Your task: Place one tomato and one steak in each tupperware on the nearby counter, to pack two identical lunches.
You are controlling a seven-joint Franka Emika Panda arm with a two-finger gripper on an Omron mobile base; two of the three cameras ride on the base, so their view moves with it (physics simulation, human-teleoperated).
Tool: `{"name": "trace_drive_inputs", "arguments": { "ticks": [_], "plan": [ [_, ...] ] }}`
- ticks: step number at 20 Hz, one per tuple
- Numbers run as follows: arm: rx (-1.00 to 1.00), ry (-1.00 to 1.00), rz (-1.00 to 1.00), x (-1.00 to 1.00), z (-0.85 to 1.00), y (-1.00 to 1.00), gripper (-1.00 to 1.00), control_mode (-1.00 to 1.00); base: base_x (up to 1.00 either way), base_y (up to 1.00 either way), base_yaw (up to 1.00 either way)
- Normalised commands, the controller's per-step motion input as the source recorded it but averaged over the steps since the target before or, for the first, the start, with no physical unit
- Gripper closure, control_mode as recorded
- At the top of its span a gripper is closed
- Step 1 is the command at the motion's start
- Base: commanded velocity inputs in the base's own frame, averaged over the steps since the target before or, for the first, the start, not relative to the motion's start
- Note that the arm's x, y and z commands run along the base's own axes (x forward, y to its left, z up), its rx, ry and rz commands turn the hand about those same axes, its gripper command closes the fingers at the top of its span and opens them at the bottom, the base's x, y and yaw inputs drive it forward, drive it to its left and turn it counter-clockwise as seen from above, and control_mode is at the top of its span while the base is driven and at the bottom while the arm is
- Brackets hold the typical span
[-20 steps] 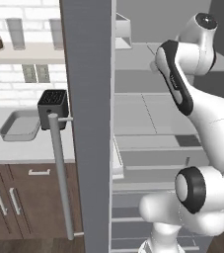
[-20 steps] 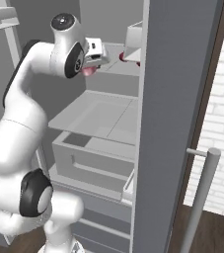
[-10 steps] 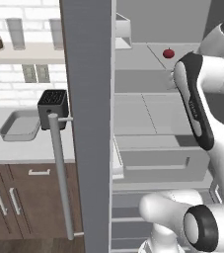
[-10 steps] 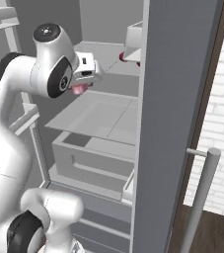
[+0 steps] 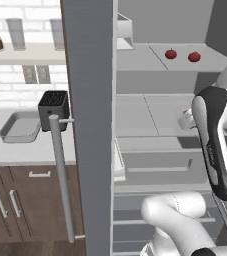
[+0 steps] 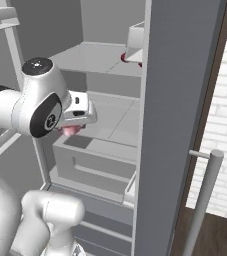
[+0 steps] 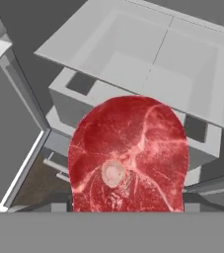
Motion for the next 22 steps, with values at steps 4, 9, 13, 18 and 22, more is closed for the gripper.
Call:
{"name": "trace_drive_inputs", "arguments": {
  "ticks": [4,9,13,18,22],
  "plan": [
    [0.01,0.11,0.0,-1.0,-0.5,0.02,1.0,-1.0,0.0,0.0,0.0],
    [0.05,-0.11,0.0,-1.0,0.13,0.0,1.0,-1.0,0.0,0.0,0.0],
    [0.03,-0.11,0.0,-1.0,0.0,0.0,1.0,-1.0,0.0,0.0,0.0],
    [0.0,-0.08,-0.01,-0.3,0.12,0.0,1.0,-1.0,0.0,0.0,0.0],
    [0.0,-0.01,0.0,0.05,0.04,0.0,1.0,1.0,-0.32,0.01,0.0]
  ]
}}
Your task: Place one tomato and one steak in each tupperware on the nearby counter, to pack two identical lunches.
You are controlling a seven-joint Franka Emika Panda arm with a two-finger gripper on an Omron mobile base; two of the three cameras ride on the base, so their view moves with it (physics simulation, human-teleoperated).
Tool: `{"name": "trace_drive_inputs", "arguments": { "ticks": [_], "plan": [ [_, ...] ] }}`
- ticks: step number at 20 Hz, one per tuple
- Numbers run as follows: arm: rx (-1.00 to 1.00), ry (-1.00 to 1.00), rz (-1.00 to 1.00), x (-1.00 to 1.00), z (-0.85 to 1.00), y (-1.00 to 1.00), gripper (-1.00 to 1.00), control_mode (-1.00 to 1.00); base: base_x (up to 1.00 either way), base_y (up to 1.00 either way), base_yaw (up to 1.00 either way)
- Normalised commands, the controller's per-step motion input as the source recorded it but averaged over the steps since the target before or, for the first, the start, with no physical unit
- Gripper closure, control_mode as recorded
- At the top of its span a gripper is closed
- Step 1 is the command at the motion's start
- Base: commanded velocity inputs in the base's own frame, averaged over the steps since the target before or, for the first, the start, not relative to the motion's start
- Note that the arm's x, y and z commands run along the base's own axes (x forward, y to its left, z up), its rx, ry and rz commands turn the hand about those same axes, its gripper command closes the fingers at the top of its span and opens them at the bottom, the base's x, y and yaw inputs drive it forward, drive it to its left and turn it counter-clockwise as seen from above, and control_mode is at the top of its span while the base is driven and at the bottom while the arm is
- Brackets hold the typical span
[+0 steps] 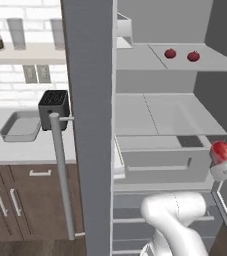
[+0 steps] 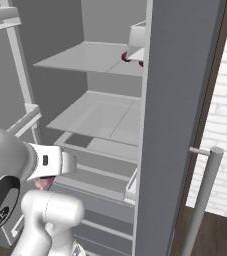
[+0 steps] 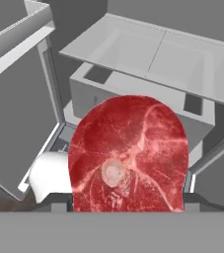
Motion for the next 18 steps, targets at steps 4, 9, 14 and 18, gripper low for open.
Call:
{"name": "trace_drive_inputs", "arguments": {
  "ticks": [4,9,14,18],
  "plan": [
    [0.0,0.0,0.0,0.0,0.0,0.0,1.0,1.0,-1.0,0.23,0.0],
    [0.0,0.0,0.0,0.0,0.0,0.0,1.0,1.0,-1.0,0.32,0.13],
    [0.0,0.0,0.0,0.0,0.0,0.0,1.0,1.0,-0.19,0.59,0.74],
    [0.0,0.0,0.0,0.0,0.0,0.0,1.0,1.0,0.0,0.23,0.91]
  ]
}}
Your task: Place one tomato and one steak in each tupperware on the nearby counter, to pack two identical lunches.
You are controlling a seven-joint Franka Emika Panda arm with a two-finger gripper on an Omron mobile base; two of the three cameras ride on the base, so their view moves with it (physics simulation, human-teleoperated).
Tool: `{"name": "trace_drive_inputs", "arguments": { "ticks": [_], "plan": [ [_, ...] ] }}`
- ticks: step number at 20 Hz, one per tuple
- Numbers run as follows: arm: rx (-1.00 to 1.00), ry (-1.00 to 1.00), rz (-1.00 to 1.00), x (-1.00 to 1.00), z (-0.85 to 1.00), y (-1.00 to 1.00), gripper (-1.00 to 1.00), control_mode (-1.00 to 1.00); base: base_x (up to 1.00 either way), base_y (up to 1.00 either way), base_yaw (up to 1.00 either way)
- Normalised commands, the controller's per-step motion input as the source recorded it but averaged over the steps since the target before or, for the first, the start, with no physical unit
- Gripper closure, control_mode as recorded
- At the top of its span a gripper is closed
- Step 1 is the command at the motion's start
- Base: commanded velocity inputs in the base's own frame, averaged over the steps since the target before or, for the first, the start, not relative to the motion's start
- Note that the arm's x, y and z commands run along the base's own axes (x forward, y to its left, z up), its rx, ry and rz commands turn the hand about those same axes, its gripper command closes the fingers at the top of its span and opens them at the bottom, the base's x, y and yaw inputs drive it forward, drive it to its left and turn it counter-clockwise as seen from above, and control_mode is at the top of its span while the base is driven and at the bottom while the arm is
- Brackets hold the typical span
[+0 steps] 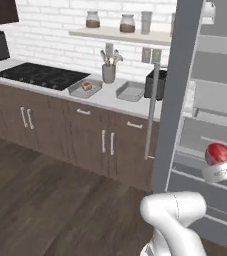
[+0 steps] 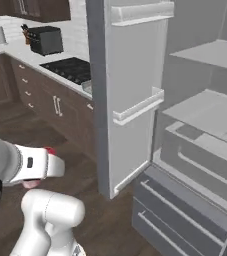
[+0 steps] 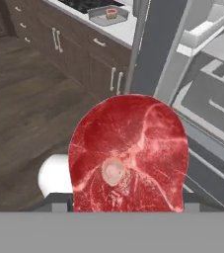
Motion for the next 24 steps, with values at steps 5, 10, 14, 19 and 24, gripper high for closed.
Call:
{"name": "trace_drive_inputs", "arguments": {
  "ticks": [5,10,14,19,24],
  "plan": [
    [0.0,0.0,0.0,0.0,0.0,0.0,1.0,1.0,0.0,0.3,0.87],
    [0.0,0.0,0.0,0.0,0.0,0.0,1.0,1.0,0.11,0.52,0.77],
    [0.0,0.0,0.0,0.0,0.0,0.0,1.0,1.0,0.52,0.67,0.57],
    [0.0,0.0,0.0,0.0,0.0,0.0,1.0,1.0,0.95,0.04,0.43],
    [0.0,0.0,0.0,0.0,0.0,0.0,1.0,1.0,1.0,-0.4,0.15]
  ]
}}
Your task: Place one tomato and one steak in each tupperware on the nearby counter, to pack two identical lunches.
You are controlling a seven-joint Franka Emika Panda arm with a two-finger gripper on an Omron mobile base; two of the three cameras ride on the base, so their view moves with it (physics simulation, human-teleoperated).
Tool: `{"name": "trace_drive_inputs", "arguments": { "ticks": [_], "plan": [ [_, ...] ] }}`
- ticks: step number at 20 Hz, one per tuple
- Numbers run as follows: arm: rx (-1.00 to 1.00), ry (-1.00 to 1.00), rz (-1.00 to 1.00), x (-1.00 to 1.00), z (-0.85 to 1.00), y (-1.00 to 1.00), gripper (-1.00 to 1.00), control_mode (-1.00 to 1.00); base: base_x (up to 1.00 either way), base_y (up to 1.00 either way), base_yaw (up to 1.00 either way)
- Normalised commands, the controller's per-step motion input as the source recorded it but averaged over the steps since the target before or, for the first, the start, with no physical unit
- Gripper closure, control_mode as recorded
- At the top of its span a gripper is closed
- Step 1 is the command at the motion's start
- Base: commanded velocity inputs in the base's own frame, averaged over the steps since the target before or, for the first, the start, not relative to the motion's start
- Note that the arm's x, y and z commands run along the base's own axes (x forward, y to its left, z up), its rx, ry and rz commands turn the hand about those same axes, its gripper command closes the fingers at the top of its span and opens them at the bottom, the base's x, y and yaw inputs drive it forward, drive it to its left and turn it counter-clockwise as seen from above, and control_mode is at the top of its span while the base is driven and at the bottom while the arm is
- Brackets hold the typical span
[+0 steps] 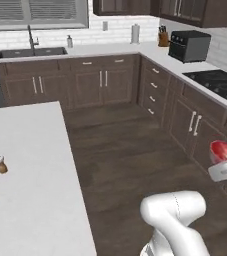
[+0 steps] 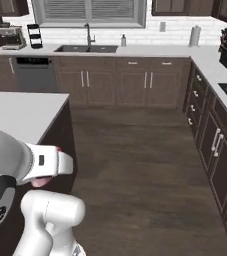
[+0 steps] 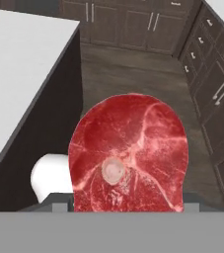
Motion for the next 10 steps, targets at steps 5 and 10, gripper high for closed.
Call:
{"name": "trace_drive_inputs", "arguments": {
  "ticks": [5,10],
  "plan": [
    [0.0,0.0,0.0,0.0,0.0,0.0,1.0,1.0,1.0,-0.35,0.01],
    [0.0,0.0,0.0,0.0,0.0,0.0,1.0,1.0,0.98,-0.13,-0.21]
  ]
}}
